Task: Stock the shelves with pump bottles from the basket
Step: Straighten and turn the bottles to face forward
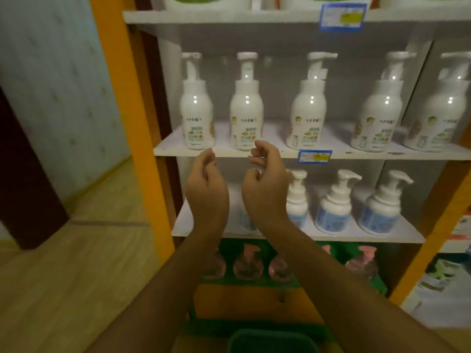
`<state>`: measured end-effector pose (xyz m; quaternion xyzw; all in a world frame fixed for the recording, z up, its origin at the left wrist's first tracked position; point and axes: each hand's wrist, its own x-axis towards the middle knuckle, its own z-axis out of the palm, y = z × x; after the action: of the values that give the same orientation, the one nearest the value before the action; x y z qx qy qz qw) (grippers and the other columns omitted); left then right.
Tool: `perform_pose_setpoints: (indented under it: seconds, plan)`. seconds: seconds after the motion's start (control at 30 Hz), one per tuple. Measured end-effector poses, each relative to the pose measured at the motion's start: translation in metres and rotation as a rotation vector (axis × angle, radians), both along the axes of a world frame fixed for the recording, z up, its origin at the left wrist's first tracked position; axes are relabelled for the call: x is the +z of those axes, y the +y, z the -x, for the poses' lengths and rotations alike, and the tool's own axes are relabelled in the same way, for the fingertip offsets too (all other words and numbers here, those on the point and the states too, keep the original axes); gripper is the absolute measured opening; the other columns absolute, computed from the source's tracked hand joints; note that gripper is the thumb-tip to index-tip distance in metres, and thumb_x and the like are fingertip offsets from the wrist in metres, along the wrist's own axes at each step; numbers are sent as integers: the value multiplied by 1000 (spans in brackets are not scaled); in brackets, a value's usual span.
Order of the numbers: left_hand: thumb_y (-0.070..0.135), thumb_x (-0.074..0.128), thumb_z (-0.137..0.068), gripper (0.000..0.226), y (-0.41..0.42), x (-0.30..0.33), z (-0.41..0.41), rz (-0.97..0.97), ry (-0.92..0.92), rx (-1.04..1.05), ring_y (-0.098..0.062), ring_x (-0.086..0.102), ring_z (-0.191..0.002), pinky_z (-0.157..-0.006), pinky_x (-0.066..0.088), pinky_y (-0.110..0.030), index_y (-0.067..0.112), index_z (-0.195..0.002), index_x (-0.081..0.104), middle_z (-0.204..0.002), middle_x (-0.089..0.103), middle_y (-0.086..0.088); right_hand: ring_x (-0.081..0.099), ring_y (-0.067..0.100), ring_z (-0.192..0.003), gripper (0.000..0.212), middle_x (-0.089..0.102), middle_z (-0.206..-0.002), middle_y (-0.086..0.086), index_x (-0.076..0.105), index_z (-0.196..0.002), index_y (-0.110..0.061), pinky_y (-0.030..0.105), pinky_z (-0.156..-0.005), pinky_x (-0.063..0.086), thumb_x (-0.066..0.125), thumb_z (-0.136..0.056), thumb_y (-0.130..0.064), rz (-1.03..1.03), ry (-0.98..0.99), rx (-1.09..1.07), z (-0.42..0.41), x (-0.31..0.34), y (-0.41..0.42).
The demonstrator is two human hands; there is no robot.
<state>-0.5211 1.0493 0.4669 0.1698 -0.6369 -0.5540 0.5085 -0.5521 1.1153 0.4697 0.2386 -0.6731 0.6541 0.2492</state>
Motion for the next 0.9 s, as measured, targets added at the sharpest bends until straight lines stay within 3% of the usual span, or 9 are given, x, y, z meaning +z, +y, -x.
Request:
perform_pose_setpoints:
  seconds: [0.1,0.2,0.37,0.47,0.57,0.7,0.9]
  plan:
    - [11,42,-98,33,-38,15,-1,3,-19,-3,-14,55,-118,-101,47,-32,12,-127,57,-125,61,-1,55,14,-114,47,59,-124,9,51,-127,-7,16,-96,44,45,-84,11,-89,-19,60,-2,13,-27]
    - [15,41,-98,33,-68,22,3,5,-68,-77,-14,57,-113,-98,50,-38,17,-128,54,-120,60,4,49,6,-111,49,57,-127,6,50,-128,-9,0,-87,36,47,-83,12,-193,-33,109,2,21,-47]
    - [10,41,-96,33,-92,36,16,87,-116,-215,-11,60,-105,-89,51,-29,16,-124,57,-113,64,4,42,4,-107,54,54,-126,3,45,-132,-12,18,-90,36,49,-83,9,-291,-97,108,20,33,-67]
    - [6,42,-91,35,-100,39,24,119,-156,-235,-16,63,-103,-88,55,-35,16,-119,61,-110,67,1,48,9,-110,55,56,-126,4,47,-130,-11,26,-97,44,50,-80,10,-338,-100,130,30,33,-73]
    - [-10,44,-82,52,-104,39,23,106,-173,-282,-12,61,-103,-89,55,-34,17,-123,59,-108,64,7,52,18,-119,60,57,-129,6,46,-133,-10,36,-103,45,51,-77,10,-370,-79,142,35,28,-76]
    - [-10,43,-83,54,-104,41,21,148,-201,-324,-15,61,-107,-91,55,-38,19,-127,57,-114,65,3,54,19,-118,60,59,-127,6,47,-132,-10,38,-102,47,51,-76,10,-353,-72,109,38,27,-78]
    - [-10,43,-83,59,-102,37,27,179,-236,-317,-17,58,-112,-95,52,-38,20,-133,52,-124,63,-1,56,19,-116,57,60,-125,6,49,-129,-9,29,-98,47,51,-76,12,-342,-77,137,38,32,-73]
